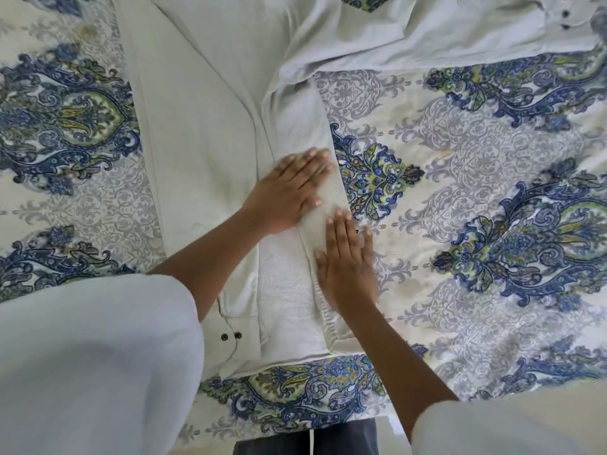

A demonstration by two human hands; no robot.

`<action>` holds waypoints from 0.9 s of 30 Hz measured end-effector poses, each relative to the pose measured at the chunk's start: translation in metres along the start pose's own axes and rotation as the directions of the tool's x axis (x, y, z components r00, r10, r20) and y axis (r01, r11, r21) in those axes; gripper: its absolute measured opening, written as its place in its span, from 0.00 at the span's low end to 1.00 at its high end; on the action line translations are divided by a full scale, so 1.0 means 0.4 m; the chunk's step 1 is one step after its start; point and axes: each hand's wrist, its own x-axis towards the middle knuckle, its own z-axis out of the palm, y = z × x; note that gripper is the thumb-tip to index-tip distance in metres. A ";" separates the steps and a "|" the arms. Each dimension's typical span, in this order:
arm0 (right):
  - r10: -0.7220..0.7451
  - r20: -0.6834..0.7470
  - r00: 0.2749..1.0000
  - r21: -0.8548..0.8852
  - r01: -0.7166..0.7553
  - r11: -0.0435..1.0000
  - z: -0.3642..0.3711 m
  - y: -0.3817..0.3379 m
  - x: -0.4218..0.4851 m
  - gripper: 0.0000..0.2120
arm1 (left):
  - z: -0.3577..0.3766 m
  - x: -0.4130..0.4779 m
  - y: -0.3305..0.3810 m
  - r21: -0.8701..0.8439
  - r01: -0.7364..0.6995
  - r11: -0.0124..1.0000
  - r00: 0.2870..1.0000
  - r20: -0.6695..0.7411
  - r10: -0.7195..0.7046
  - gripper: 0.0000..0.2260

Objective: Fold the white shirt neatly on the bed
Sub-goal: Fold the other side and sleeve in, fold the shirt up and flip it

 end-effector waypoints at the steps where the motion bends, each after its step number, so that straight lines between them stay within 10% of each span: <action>1: -0.016 0.006 1.000 -0.013 0.016 1.000 0.006 0.010 -0.028 0.27 | -0.002 0.000 -0.006 -0.002 0.008 1.000 1.000 -0.010 -0.008 0.26; 7: -0.056 0.046 0.997 -0.104 0.060 0.993 -0.030 0.035 -0.156 0.27 | -0.046 -0.012 0.014 -0.030 0.251 0.968 0.968 0.015 -0.250 0.28; 17: -0.218 0.008 0.976 -0.071 0.218 0.973 -0.056 0.015 0.257 0.26 | -0.066 0.041 -0.089 -0.027 0.337 0.941 0.938 0.091 -0.334 0.29; 22: -0.243 -0.171 0.955 0.252 0.281 0.926 -0.131 0.062 0.272 0.21 | -0.118 0.070 -0.066 -0.113 0.411 0.905 0.903 -0.084 -0.421 0.22; 25: 0.410 -0.116 0.905 0.794 -0.164 0.586 -0.236 0.107 0.412 0.15 | -0.165 0.152 -0.108 -0.058 0.367 0.928 0.893 -0.256 -0.369 0.20; 27: 0.703 0.168 0.691 0.952 -0.300 0.067 -0.284 0.169 0.524 0.15 | -0.176 0.212 -0.147 -0.022 0.407 0.913 0.876 -0.275 -0.397 0.21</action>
